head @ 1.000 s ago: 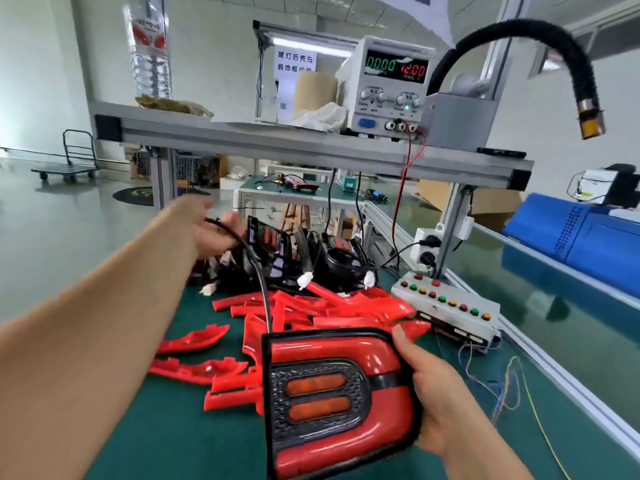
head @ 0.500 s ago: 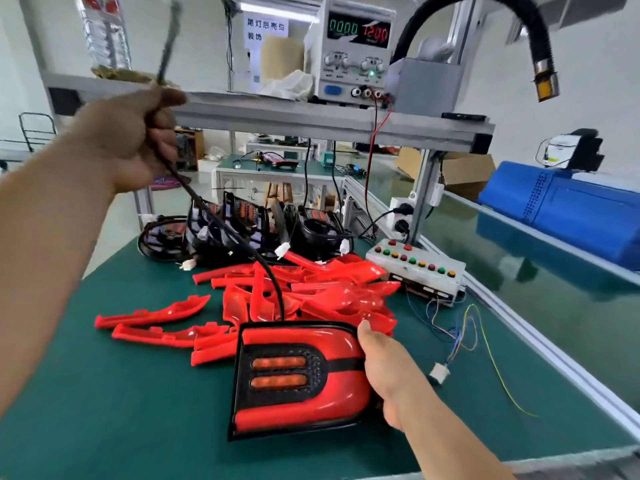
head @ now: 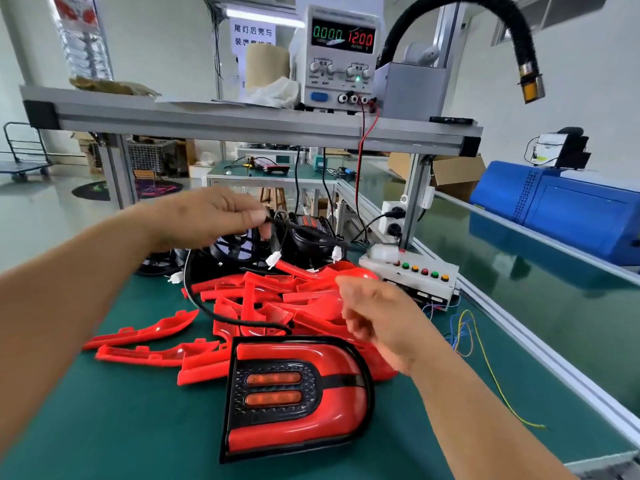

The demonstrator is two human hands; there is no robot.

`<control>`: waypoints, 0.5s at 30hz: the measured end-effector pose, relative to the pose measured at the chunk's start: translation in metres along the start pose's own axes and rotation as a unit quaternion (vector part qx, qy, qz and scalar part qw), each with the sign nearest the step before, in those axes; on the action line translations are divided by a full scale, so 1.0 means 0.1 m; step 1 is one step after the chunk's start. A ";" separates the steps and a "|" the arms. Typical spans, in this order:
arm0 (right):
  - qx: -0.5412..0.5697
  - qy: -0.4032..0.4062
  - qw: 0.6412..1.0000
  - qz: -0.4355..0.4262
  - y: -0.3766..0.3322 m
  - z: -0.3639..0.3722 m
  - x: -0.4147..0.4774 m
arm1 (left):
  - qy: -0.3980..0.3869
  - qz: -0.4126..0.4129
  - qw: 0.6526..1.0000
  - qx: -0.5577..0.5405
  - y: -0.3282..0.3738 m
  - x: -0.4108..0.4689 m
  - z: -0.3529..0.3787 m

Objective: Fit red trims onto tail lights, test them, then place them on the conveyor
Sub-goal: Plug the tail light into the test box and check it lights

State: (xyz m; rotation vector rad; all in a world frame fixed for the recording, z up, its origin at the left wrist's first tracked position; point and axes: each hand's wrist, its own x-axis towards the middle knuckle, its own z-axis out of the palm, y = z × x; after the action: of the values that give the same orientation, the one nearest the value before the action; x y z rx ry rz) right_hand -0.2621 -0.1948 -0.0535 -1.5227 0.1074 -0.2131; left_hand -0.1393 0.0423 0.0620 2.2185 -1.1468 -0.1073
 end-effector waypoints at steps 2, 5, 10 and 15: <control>0.217 -0.043 0.975 0.026 -0.06 0.09 0.04 | -0.038 -0.002 0.997 0.060 0.01 -0.05 0.11; 0.337 -0.017 0.941 0.026 -0.09 0.24 0.04 | -0.090 -0.038 0.983 0.158 0.00 -0.15 0.24; 0.238 -0.003 0.971 0.007 0.09 0.52 -0.14 | 0.012 -0.019 0.966 0.258 0.25 -0.26 0.68; 0.142 -0.052 0.985 -0.087 0.19 0.62 -0.31 | 0.056 0.054 0.992 0.099 0.52 -0.24 1.21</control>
State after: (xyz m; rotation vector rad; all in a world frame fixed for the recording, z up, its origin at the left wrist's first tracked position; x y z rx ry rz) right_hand -0.2783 -0.1275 -0.0711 -1.2548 -0.1349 -0.2746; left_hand -0.2324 -0.0215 -0.0103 2.2956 -1.2583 0.1802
